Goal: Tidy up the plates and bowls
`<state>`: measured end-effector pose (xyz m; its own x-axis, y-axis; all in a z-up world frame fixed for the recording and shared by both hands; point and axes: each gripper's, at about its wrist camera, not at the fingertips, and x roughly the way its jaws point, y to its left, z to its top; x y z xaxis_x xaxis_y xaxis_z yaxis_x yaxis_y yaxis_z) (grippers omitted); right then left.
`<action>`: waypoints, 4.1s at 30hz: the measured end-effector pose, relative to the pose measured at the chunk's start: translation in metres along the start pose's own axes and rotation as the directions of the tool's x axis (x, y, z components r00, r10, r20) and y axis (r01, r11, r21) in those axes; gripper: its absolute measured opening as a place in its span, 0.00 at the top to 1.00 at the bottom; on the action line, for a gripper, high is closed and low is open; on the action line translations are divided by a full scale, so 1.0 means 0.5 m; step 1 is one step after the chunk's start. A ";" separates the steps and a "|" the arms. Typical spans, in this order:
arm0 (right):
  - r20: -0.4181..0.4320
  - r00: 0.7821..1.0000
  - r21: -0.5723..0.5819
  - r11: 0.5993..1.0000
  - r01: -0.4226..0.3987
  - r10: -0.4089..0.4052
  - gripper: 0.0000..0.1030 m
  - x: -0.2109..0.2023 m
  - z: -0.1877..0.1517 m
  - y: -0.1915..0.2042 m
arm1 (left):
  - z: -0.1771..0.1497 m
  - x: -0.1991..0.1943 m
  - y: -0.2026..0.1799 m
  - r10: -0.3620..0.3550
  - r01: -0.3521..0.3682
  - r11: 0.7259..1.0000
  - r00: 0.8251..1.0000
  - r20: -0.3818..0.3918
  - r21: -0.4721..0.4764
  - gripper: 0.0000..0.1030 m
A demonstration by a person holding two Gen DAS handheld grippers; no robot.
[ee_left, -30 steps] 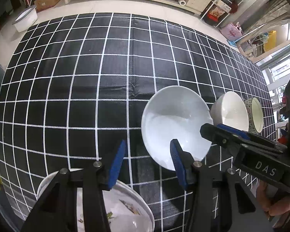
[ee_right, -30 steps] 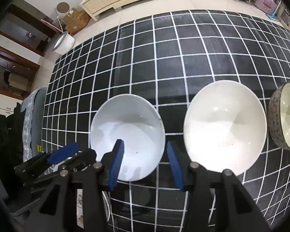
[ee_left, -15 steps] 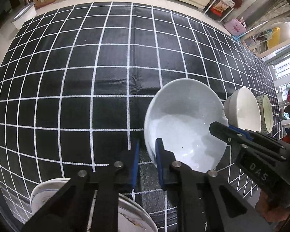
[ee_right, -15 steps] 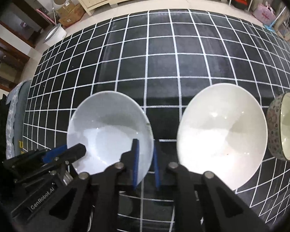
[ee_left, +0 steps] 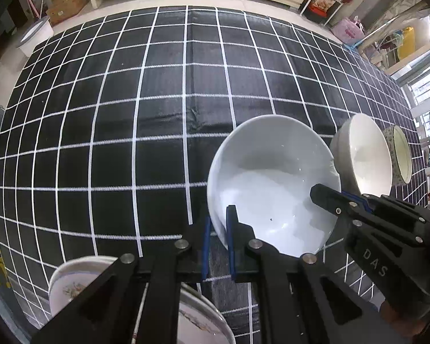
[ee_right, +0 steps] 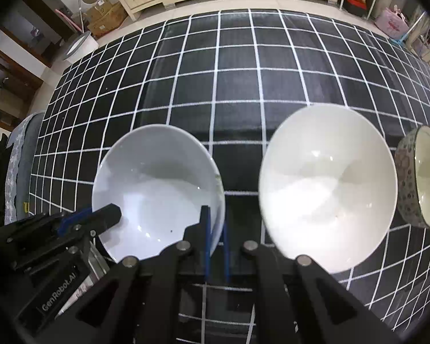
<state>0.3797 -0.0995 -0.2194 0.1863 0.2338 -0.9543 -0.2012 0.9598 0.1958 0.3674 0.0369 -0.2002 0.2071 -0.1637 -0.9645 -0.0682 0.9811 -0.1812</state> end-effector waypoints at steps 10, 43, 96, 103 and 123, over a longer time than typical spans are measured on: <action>-0.014 1.000 0.000 1.000 -0.003 0.003 0.90 -0.030 -0.070 -0.030 | -0.068 -0.001 -0.046 0.006 -0.006 0.999 1.000 -0.010 0.047 0.91; -0.049 0.999 -0.008 1.000 0.006 -0.006 0.90 -0.075 -0.251 -0.039 | -0.298 -0.040 -0.110 -0.017 0.019 0.997 1.000 -0.024 0.079 0.90; 0.111 0.992 0.029 0.998 0.053 -0.056 0.44 -0.191 0.015 -0.155 | -0.011 -0.144 -0.191 -0.011 -0.014 0.988 0.987 0.161 0.151 0.61; 0.081 0.996 0.090 0.995 0.033 -0.040 0.44 -0.136 0.074 -0.198 | 0.064 -0.054 -0.211 -0.028 0.017 0.991 0.996 0.083 0.132 0.61; 0.019 0.996 0.100 0.991 0.085 -0.087 0.79 -0.030 0.108 -0.221 | 0.108 0.091 -0.232 -0.032 0.034 0.985 0.999 -0.012 0.167 0.78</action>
<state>0.4512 -0.2006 -0.2144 0.2211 0.1523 -0.9633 -0.0876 0.9868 0.1359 0.4374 -0.0786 -0.2127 0.1975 -0.1962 -0.9605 0.1024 0.9785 -0.1789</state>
